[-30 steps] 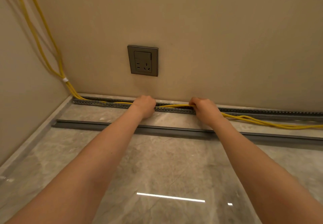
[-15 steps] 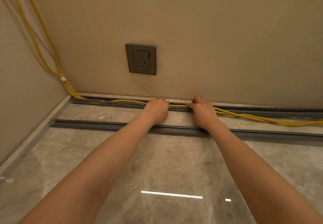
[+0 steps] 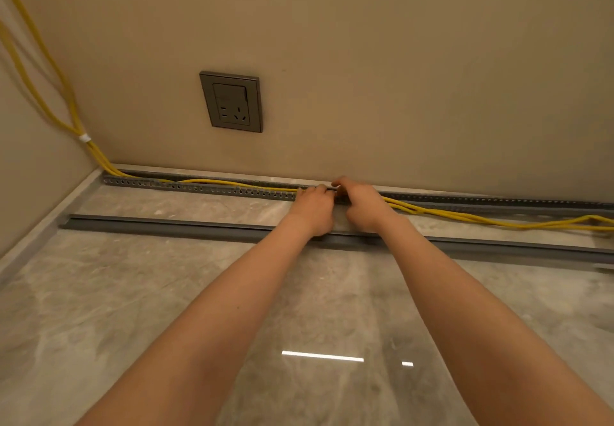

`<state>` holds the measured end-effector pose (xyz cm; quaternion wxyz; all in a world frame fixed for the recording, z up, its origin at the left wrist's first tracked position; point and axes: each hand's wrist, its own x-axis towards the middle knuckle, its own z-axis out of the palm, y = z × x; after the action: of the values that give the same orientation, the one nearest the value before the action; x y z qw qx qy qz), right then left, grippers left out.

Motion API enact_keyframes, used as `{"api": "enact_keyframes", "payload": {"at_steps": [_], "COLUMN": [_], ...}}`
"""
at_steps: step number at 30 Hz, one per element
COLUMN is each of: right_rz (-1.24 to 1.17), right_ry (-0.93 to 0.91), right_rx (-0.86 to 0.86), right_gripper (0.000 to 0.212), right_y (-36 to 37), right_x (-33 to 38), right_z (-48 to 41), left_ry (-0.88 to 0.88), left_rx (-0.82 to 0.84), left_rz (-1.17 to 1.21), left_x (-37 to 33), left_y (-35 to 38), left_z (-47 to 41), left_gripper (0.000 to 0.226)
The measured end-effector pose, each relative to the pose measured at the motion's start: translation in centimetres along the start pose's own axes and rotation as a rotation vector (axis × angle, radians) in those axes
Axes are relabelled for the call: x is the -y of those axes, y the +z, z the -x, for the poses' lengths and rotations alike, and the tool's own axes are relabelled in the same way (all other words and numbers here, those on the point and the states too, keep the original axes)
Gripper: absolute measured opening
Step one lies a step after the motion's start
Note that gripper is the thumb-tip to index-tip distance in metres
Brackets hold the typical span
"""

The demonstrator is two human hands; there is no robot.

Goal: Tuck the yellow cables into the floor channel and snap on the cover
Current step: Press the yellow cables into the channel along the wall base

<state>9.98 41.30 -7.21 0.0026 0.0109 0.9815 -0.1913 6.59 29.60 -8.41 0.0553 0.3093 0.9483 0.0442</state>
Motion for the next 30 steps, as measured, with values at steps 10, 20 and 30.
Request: {"api": "enact_keyframes", "payload": {"at_steps": [10, 20, 30], "right_rz": [0.416, 0.431, 0.186], "right_ry": [0.056, -0.08, -0.163], "right_rx": [-0.133, -0.059, -0.382], "right_gripper": [0.038, 0.033, 0.009], "right_y": [-1.6, -1.6, -1.5], "right_x": [-7.7, -8.9, -10.1], "right_z": [3.0, 2.0, 1.7], "left_ry": [-0.109, -0.017, -0.05], "left_rx": [0.038, -0.162, -0.171], "left_rz": [-0.093, -0.169, -0.207], "left_x": [-1.2, -5.9, -5.6], "left_y": [-0.4, 0.1, -0.3], "left_z": [-0.2, -2.7, -3.9], "left_gripper": [0.049, 0.026, 0.023]}}
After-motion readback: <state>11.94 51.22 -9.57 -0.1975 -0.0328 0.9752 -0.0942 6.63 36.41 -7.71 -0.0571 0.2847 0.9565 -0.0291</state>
